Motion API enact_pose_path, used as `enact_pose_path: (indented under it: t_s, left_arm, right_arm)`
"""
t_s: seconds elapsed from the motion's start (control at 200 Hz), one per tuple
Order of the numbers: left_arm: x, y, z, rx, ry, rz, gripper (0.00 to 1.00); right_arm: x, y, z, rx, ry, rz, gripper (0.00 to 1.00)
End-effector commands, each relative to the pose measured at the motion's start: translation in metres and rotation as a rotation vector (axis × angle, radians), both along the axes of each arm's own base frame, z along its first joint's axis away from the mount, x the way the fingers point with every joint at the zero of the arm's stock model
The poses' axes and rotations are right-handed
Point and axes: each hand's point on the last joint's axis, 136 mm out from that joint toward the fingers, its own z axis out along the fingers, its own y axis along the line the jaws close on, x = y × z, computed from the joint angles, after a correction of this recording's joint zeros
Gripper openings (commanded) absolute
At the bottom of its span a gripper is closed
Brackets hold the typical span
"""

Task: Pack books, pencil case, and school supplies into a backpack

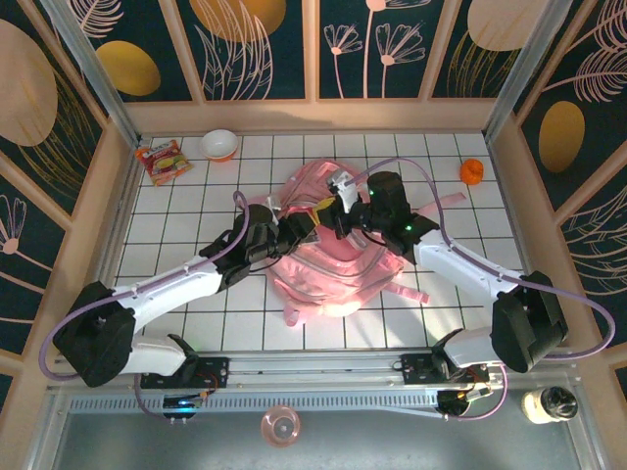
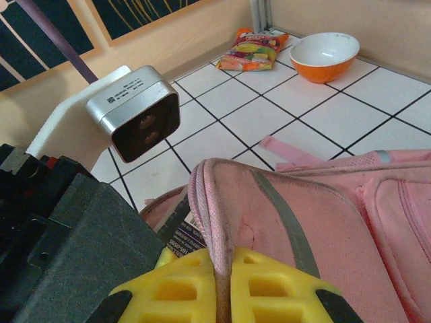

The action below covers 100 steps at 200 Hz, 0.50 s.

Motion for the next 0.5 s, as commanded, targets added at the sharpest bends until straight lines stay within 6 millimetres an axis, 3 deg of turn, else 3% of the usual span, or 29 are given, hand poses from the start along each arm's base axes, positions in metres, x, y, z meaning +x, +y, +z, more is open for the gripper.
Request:
enact_pose_path:
  t_s: [0.0,0.11,0.17,0.41,0.495]
  left_arm:
    - [-0.005,0.010,-0.002,0.067,0.020,0.016,0.35]
    - [-0.007,0.010,0.001,0.066,0.018,0.009,0.18]
    - [-0.008,0.008,0.001,0.048,0.027,0.006,0.16]
    - [-0.005,-0.007,0.007,-0.068,0.098,0.005,0.30]
    - [-0.007,-0.007,0.007,-0.140,0.183,0.046,0.34]
  right_arm:
    - [0.000,0.010,0.075,0.134,-0.198,0.049,0.00]
    - [-0.001,0.010,0.073,0.131,-0.195,0.052,0.00]
    - [-0.001,0.010,0.073,0.131,-0.193,0.054,0.00]
    - [0.001,0.010,0.075,0.142,-0.191,0.038,0.00]
    - [0.013,0.008,0.071,0.123,-0.169,-0.034,0.00]
